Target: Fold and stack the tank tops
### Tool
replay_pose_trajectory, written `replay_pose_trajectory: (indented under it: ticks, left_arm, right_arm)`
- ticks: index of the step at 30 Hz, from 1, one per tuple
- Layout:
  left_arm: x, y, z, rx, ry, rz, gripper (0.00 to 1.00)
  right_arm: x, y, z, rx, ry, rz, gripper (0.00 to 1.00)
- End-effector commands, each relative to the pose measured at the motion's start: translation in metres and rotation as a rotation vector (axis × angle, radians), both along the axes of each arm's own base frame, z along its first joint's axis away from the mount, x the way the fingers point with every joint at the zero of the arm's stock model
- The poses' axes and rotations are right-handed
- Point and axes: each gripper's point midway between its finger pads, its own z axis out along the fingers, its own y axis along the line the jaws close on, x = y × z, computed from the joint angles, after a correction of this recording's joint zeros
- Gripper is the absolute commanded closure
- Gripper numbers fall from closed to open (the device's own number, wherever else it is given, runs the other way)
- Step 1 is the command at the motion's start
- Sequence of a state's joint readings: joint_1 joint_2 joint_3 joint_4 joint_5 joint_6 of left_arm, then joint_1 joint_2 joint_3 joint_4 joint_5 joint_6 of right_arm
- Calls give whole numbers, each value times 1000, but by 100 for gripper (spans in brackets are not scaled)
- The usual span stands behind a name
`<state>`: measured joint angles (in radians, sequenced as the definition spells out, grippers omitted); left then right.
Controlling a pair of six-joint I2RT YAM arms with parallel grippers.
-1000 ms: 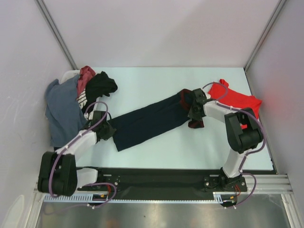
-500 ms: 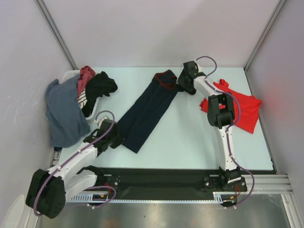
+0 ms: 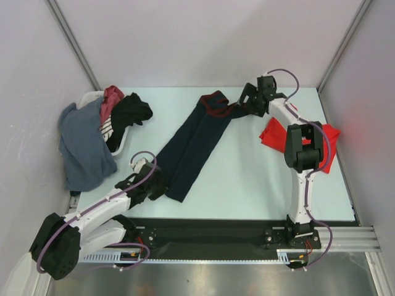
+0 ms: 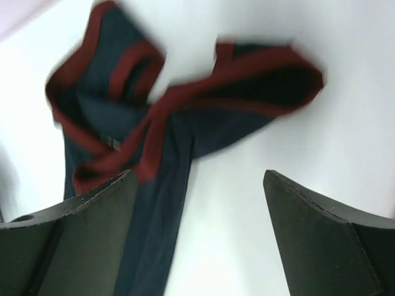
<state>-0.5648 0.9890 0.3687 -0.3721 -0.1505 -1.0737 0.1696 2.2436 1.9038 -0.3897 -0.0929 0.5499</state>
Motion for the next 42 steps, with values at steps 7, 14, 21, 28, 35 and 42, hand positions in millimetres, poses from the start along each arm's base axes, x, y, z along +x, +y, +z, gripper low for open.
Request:
replay_pose_trajectory:
  ticks: [7,14,21,28,35,42]
  left_arm:
    - [-4,28,1,155,60,39,100]
    - [1,38,-4,193,65,56,100]
    - [3,24,-11,138,68,9,100]
    - [-11,-7,-10,68,75,-46,100]
    - [-36,-54,-8,-1,99,-126,100]
    - [-71,-122,7,-107,130,-159,100]
  right_arm:
    - [-86,69,-11,105,24,174,8]
    - [-78,90,-39,164,64,162,22]
    - [-62,94,-62,185,106,104,58]
    - [-53,51,-72,145,136,49,100]
    - [-38,-8,-67,131,131,7,100]
    - [-6,-19,-62,104,155,77,100]
